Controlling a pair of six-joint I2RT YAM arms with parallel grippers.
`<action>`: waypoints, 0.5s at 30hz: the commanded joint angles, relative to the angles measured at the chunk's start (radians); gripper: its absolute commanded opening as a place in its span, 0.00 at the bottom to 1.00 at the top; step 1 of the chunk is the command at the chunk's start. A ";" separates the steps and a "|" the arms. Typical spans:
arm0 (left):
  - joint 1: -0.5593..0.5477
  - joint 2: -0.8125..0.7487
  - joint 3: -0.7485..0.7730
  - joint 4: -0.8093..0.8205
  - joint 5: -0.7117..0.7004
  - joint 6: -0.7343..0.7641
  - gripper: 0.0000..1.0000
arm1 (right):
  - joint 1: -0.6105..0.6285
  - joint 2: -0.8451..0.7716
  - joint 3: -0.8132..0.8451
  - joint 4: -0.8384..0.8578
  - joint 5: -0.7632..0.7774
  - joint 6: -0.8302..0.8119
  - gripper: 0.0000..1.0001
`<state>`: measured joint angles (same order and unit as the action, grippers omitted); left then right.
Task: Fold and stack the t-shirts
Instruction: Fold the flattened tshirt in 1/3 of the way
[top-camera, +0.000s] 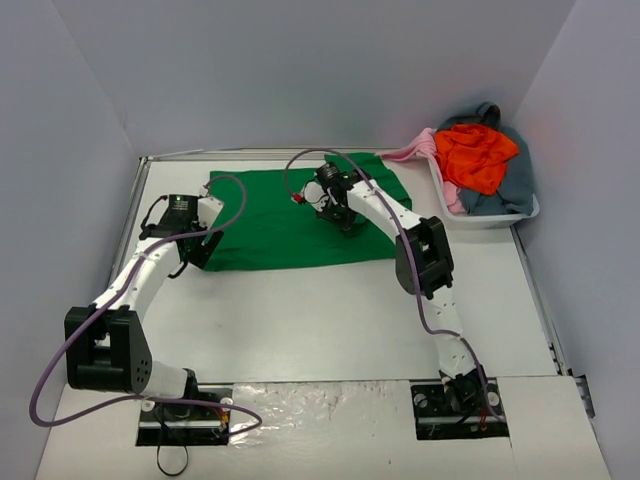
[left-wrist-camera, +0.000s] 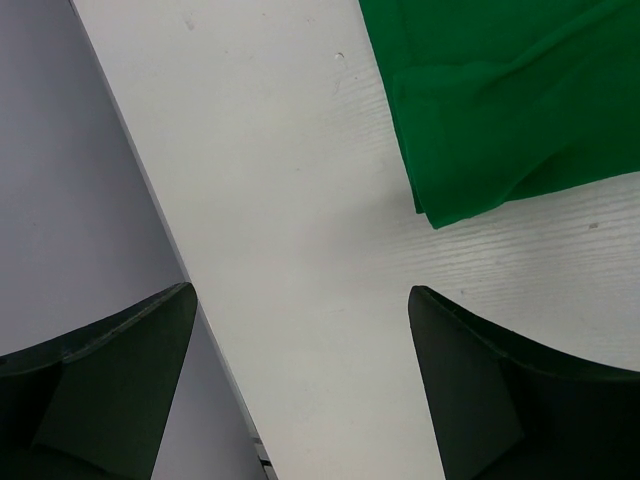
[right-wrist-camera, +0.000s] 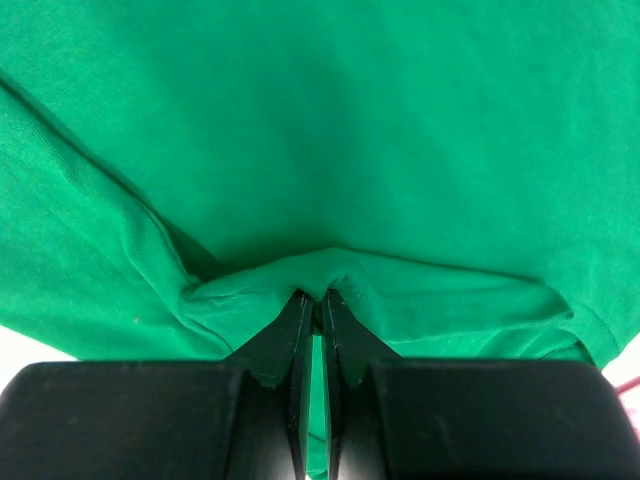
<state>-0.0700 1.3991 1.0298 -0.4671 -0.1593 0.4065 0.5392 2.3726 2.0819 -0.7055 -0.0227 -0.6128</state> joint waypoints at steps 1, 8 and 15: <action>0.001 -0.008 0.000 0.002 -0.017 -0.008 0.87 | 0.030 0.016 0.029 -0.034 0.084 -0.060 0.00; 0.001 0.005 -0.010 0.012 -0.017 -0.014 0.87 | 0.065 0.050 0.018 -0.029 0.246 -0.149 0.00; 0.001 0.012 -0.014 0.018 -0.014 -0.015 0.86 | 0.082 0.062 0.021 0.029 0.378 -0.200 0.07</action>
<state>-0.0700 1.4139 1.0145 -0.4629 -0.1593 0.4057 0.6170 2.4374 2.0819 -0.6842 0.2520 -0.7723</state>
